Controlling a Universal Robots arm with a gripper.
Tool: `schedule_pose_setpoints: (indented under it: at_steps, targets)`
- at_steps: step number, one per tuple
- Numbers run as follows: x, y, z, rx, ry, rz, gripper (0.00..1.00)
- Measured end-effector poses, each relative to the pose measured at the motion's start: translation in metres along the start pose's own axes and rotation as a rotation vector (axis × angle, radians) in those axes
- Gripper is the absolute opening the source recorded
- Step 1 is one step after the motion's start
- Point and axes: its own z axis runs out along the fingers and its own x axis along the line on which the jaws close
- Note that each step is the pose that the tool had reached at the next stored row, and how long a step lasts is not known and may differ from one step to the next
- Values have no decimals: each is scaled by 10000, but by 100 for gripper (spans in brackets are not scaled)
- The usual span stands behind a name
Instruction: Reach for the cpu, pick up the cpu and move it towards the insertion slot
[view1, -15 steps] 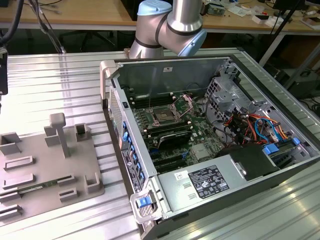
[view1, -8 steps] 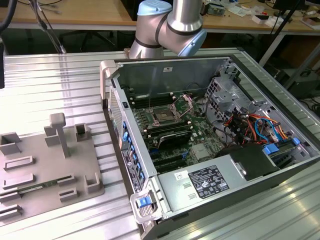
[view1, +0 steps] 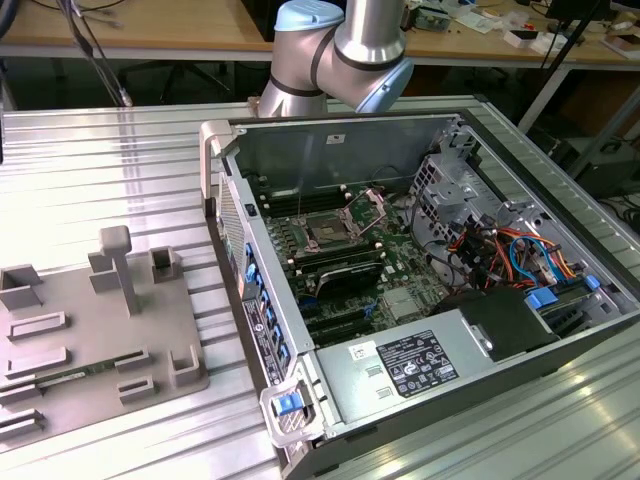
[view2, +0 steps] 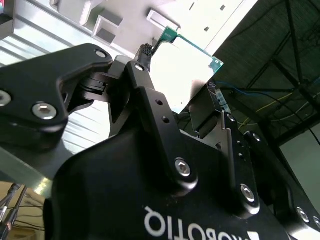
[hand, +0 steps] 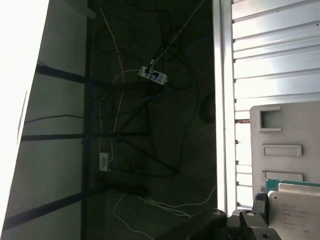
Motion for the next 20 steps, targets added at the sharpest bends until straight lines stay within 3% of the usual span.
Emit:
schedule_pose_setpoints:
  at_steps: [6,10,20]
  targets:
    - [-15,0,-29,1,2,-3,55]
    - [-135,-2,-27,0,0,-1,55]
    - [-345,-6,-27,1,1,0,55]
